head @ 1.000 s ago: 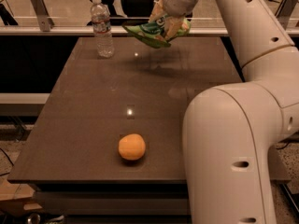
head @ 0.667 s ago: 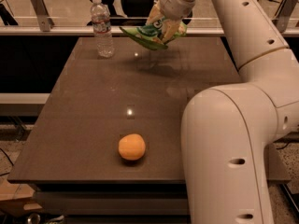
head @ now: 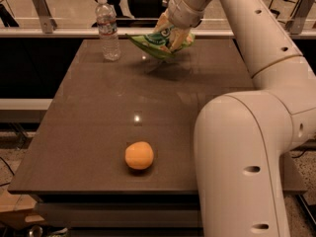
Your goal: Move green rice chip bag near water bottle
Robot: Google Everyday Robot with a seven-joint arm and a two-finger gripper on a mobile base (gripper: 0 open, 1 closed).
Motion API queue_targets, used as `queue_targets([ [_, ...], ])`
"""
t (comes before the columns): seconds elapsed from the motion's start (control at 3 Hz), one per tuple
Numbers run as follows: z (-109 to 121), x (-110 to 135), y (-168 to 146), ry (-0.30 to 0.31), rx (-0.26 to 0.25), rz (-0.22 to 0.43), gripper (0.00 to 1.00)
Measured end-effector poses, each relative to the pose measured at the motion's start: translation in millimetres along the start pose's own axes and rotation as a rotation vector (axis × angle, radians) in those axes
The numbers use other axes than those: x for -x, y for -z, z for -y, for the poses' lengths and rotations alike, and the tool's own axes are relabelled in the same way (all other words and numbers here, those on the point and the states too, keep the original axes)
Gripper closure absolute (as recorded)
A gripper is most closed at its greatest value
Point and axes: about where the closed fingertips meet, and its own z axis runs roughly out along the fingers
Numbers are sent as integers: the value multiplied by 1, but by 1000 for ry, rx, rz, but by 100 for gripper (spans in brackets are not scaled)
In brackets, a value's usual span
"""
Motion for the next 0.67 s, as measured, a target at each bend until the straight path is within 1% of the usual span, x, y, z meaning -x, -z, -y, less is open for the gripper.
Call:
queue_targets([
  [0.33, -5, 1, -10, -11, 8, 26, 100],
  [0.67, -8, 6, -20, -5, 28, 53, 81],
])
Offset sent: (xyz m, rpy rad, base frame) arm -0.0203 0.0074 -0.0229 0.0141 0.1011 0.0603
